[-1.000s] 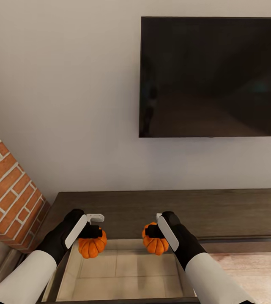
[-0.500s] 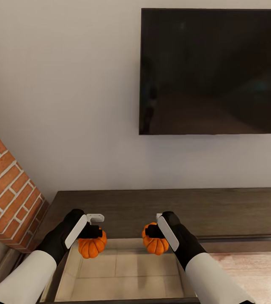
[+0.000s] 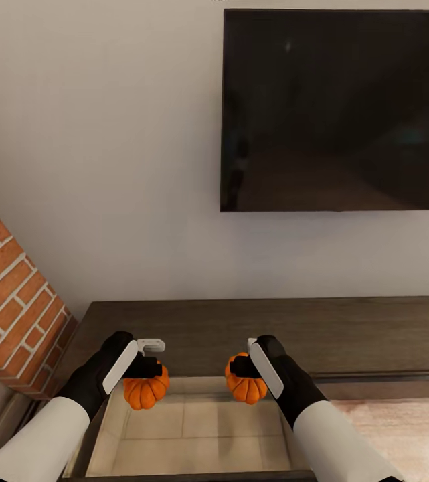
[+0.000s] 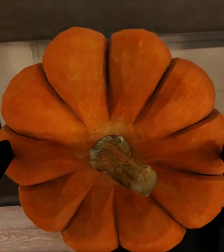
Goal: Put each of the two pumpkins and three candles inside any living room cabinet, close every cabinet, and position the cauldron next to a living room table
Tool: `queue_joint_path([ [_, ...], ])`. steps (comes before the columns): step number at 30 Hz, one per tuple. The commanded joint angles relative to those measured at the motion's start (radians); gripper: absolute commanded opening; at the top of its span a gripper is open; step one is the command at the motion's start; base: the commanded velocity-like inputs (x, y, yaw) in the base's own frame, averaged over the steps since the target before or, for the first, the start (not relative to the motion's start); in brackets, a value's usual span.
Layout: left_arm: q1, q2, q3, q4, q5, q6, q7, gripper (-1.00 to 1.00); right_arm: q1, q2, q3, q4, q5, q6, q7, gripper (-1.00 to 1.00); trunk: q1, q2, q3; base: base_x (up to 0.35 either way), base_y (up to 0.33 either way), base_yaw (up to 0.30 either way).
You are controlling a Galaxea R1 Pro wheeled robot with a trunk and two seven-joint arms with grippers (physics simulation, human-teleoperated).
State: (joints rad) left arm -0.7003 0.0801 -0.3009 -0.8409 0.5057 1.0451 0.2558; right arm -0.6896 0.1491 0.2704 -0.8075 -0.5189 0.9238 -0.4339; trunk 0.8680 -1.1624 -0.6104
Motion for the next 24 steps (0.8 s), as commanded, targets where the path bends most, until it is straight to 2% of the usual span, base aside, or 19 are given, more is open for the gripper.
queue_joint_path([
  [1,-0.001,0.001,-0.004,-0.001,0.009,0.002,0.01,-1.0,-0.001,0.0,0.002,-0.001,-0.012,0.001,-0.011,-1.0,0.0,-0.001,-0.001,-0.162,0.0,0.0],
  [20,-0.001,0.001,-0.004,-0.002,0.009,0.002,0.01,-1.0,-0.001,0.001,0.004,-0.001,-0.012,0.001,-0.011,-1.0,0.0,-0.001,-0.001,-0.053,0.0,0.0],
  [24,-0.001,0.001,-0.004,-0.002,0.01,0.002,0.01,-1.0,-0.001,0.0,0.004,-0.001,-0.012,0.002,-0.011,-1.0,0.015,-0.029,-0.013,0.0,0.0,0.0],
])
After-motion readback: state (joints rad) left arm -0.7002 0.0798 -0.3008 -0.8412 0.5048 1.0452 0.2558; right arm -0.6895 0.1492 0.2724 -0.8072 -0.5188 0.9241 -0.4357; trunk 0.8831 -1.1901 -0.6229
